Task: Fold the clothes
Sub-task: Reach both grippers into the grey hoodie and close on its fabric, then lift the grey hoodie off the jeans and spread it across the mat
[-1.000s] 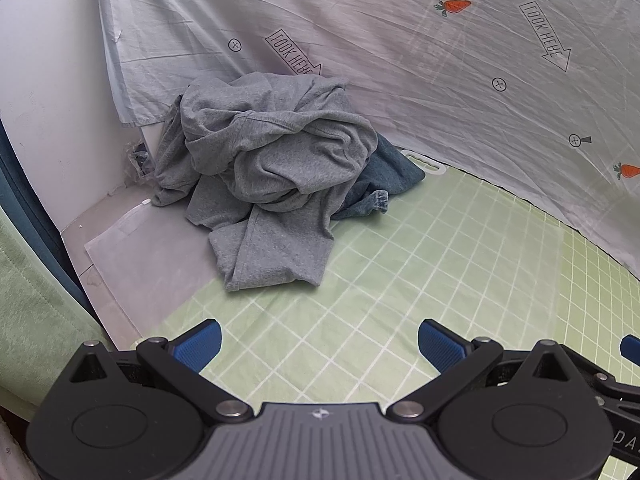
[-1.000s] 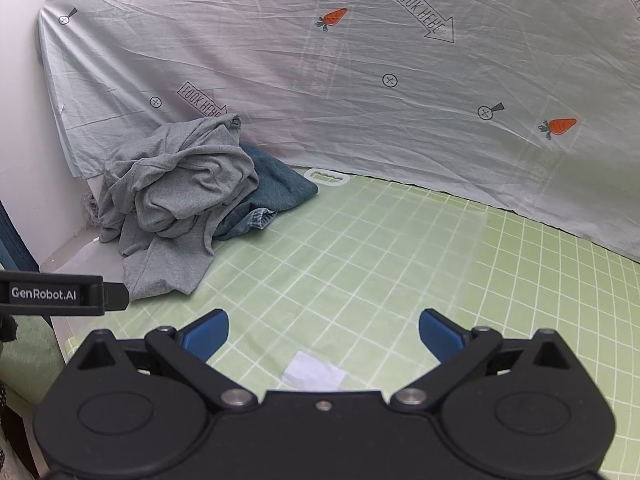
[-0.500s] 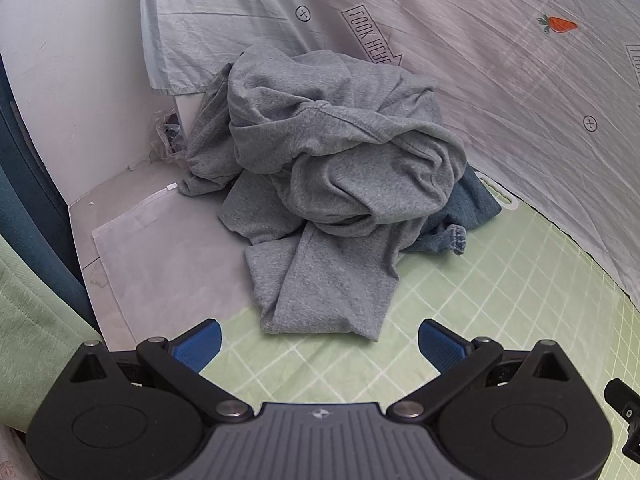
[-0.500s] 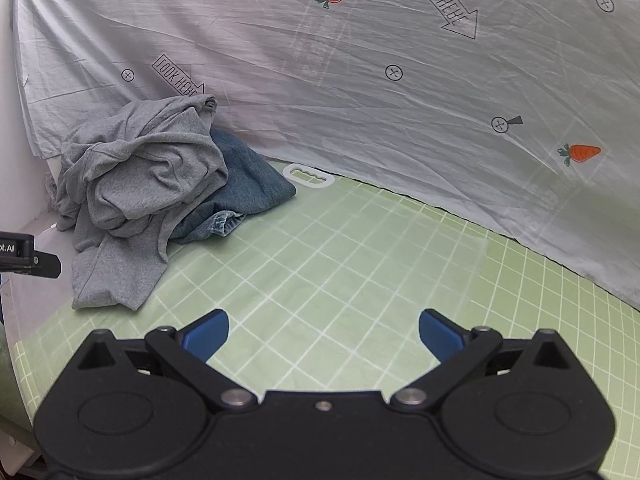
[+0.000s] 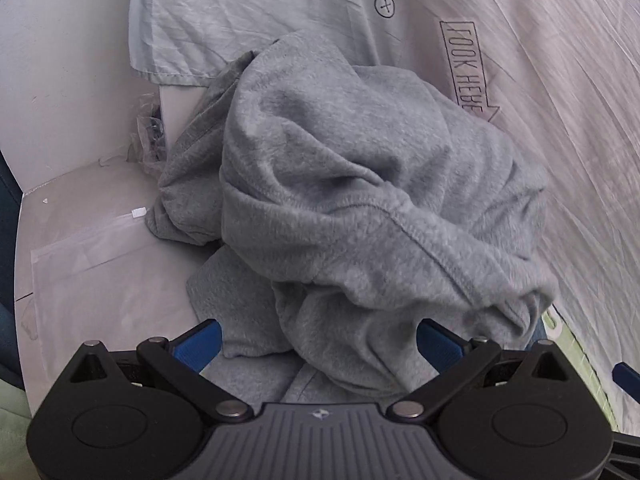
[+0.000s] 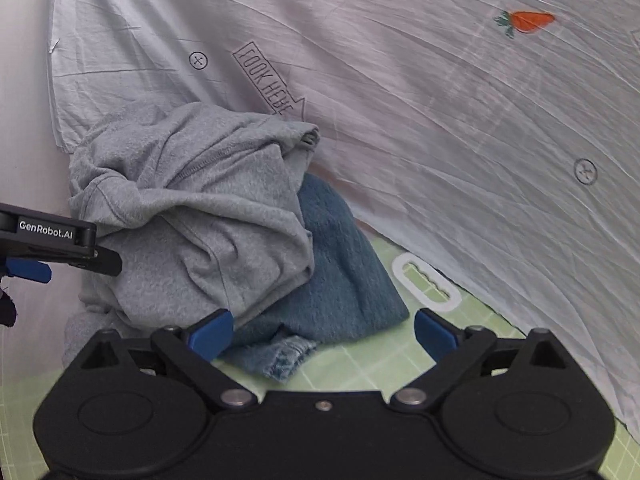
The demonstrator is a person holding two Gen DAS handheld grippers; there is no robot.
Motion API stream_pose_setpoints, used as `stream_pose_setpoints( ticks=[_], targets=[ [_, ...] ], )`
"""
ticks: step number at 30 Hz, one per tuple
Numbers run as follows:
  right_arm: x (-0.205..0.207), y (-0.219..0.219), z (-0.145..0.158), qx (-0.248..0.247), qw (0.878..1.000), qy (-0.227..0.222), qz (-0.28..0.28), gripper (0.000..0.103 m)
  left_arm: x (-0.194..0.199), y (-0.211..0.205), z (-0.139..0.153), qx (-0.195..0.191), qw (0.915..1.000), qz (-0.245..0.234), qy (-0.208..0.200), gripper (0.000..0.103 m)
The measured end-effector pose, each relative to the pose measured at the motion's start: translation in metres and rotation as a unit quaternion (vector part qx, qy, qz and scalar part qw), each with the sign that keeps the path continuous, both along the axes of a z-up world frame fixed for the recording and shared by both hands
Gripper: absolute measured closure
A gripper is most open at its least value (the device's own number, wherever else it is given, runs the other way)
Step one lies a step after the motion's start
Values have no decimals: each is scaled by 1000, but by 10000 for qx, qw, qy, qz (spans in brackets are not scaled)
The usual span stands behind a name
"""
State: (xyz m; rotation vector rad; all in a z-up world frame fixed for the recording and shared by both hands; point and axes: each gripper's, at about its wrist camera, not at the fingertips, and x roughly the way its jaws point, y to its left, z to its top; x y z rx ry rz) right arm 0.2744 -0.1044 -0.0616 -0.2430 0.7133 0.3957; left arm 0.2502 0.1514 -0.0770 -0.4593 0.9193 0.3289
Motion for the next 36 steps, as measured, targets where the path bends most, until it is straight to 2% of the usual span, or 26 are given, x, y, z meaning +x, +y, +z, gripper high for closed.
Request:
stream_pose_setpoints(
  ticks=[6, 9, 10, 11, 13, 15, 16, 17, 18, 19, 22, 24, 30, 36],
  targets=[
    [51, 53, -19, -5, 9969, -115, 774, 5, 28, 25, -3, -46, 9997, 32, -223, 5],
    [67, 66, -32, 218, 9952, 74, 953, 6, 37, 27, -5, -107, 9996, -34, -270, 14],
    [71, 68, -35, 327, 9945, 143, 980, 7, 39, 26, -6, -119, 9995, -52, -299, 20],
    [74, 68, -38, 473, 9937, 284, 977, 10, 39, 26, -7, -135, 9994, -45, -325, 24],
    [82, 67, -43, 767, 9907, 569, 970, 28, 39, 23, -9, -152, 9992, -16, -366, 28],
    [80, 66, -43, 872, 9893, 625, 989, 37, 37, 22, -9, -162, 9991, -2, -400, 33],
    [79, 65, -43, 924, 9886, 651, 999, 45, 36, 21, -9, -160, 9990, 0, -410, 37],
    [79, 64, -43, 975, 9878, 678, 1009, 49, 34, 21, -10, -145, 9990, 5, -415, 43],
    [76, 62, -42, 1017, 9874, 675, 1008, 57, 32, 19, -9, -127, 9990, 3, -419, 45],
    [73, 60, -41, 1058, 9870, 672, 1007, 64, 30, 17, -8, -103, 9990, -22, -434, 52],
    [62, 50, -37, 1335, 9845, 744, 864, 76, 20, 11, -1, -104, 9983, -174, -542, 72],
    [49, 46, -29, 1311, 9859, 611, 838, 80, 10, 8, 3, -130, 9975, -305, -621, 79],
    [-5, 27, 5, 1508, 9868, 196, 553, 83, -37, -10, 30, -175, 9930, -669, -958, 83],
    [-90, -21, 37, 1805, 9831, -284, 115, 84, -89, -55, 54, -331, 9830, -1305, -1248, 84]
  ],
)
